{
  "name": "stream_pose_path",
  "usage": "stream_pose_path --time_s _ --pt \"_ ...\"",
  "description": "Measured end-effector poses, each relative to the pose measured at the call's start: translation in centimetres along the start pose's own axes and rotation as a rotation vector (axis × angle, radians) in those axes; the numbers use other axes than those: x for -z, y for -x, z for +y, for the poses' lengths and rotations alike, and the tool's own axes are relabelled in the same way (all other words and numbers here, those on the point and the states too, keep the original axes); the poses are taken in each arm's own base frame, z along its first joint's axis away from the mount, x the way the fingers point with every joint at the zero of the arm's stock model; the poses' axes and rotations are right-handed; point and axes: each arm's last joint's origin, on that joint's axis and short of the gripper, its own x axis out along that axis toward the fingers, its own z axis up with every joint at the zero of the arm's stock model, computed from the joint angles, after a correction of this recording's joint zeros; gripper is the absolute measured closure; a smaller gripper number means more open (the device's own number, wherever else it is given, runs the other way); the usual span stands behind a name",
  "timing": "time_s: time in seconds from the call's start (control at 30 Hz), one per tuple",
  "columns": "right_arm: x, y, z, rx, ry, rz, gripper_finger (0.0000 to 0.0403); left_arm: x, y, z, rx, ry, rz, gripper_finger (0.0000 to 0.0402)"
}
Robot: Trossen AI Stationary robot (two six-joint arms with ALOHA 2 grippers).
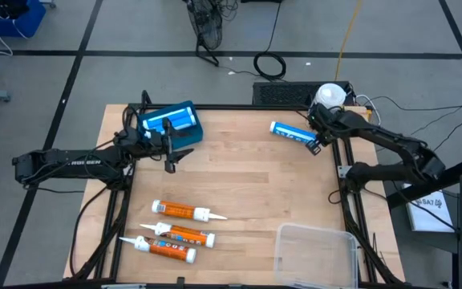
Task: Pick & place silicon tubes, Sealant and Lysol wipes
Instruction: Put the blue sealant into the blue bin
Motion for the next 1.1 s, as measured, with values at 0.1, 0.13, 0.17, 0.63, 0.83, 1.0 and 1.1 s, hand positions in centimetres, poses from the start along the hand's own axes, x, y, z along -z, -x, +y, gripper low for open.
stream_pose_path --time_s 0.1,0.13,0.17,0.63,0.83,1.0,1.1 --pt "-0.3 -1.1 -0.4 0.003 -0.016 0.058 0.0403 0.0 0.0 0.0 0.000 -0.003 -0.002 0.0141" --pt "-0.4 -1.4 -0.6 0.002 -0.021 0.077 0.0403 0.0 0.0 0.0 0.000 -0.004 -0.002 0.0139" --pt "-0.5 -1.8 -0.7 -0.005 -0.024 0.095 0.0403 0.0 0.0 0.0 0.000 -0.004 -0.003 0.0137" --pt "-1.6 -4.5 0.1 -0.200 -0.008 0.170 0.0403 -0.2 0.0 0.0 -0.003 -0.015 -0.023 0.0144" --pt "-2.6 -3.7 0.3 -0.356 -0.039 0.022 0.0403 -0.2 0.0 0.0 -0.003 -0.015 -0.024 0.0137" --pt "-2.4 -3.0 0.0 -0.188 -0.119 -0.003 0.0403 -0.2 0.0 0.0 -0.003 -0.015 -0.023 0.0131" --pt "-2.4 -2.9 -0.5 0.010 -0.148 -0.014 0.0403 -0.2 0.0 0.0 -0.003 -0.014 -0.023 0.0132"
